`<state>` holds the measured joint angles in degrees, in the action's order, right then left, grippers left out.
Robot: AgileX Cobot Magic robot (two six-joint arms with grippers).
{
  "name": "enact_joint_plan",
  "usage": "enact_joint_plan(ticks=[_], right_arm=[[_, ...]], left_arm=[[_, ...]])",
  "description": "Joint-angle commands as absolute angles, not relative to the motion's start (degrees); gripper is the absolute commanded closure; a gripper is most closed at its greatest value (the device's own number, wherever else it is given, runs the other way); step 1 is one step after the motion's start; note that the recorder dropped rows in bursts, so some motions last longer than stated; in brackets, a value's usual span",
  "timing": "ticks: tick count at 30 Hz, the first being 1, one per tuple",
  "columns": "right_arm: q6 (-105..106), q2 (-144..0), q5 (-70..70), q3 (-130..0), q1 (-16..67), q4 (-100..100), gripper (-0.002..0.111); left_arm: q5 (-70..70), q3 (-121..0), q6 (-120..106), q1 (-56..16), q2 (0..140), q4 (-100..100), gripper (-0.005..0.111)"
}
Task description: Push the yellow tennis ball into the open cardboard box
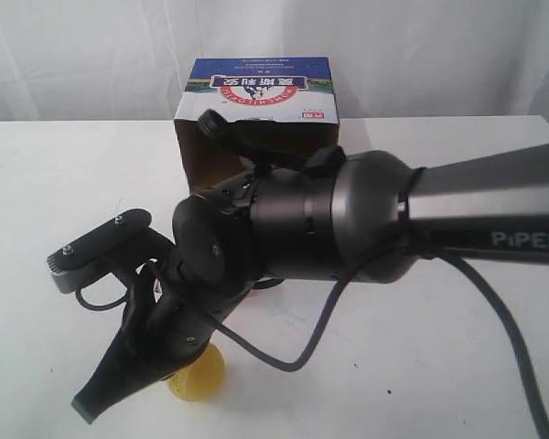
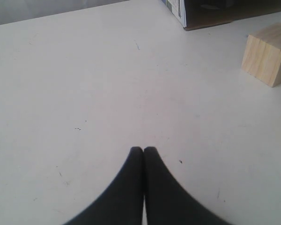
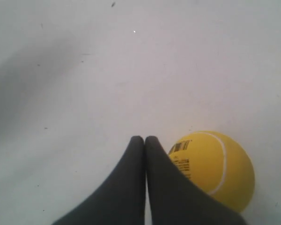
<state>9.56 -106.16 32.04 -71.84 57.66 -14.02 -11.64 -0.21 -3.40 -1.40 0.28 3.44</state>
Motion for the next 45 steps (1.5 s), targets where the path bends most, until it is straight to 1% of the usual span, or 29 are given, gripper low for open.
enact_joint_plan(ticks=[1,11,27,34,38,45], right_arm=[[8.5,-107.4,30.6,-72.2,57.4,-11.1,0.108],[4.5,-108.0,31.1,-72.2,55.9,-7.1,0.108],[0.8,-108.0,37.5,-70.5,55.4,-5.6,0.108],[-3.2,-106.9,40.3,-70.5,55.2,0.5,0.108],[-3.8,-105.9,42.3,-70.4,53.6,1.2,0.108],[-5.2,-101.6,41.8,-65.8,50.2,2.6,0.108]], left_arm=[[-11.7,0.0,-3.0,-1.2,0.0,3.6,0.107],[-11.7,0.0,-3.0,-1.2,0.0,3.6,0.107],[-11.7,0.0,-3.0,-1.2,0.0,3.6,0.107],[-11.7,0.0,-3.0,-1.2,0.0,3.6,0.107],[-11.7,0.0,-3.0,-1.2,0.0,3.6,0.107],[-11.7,0.0,-3.0,-1.2,0.0,3.6,0.107]])
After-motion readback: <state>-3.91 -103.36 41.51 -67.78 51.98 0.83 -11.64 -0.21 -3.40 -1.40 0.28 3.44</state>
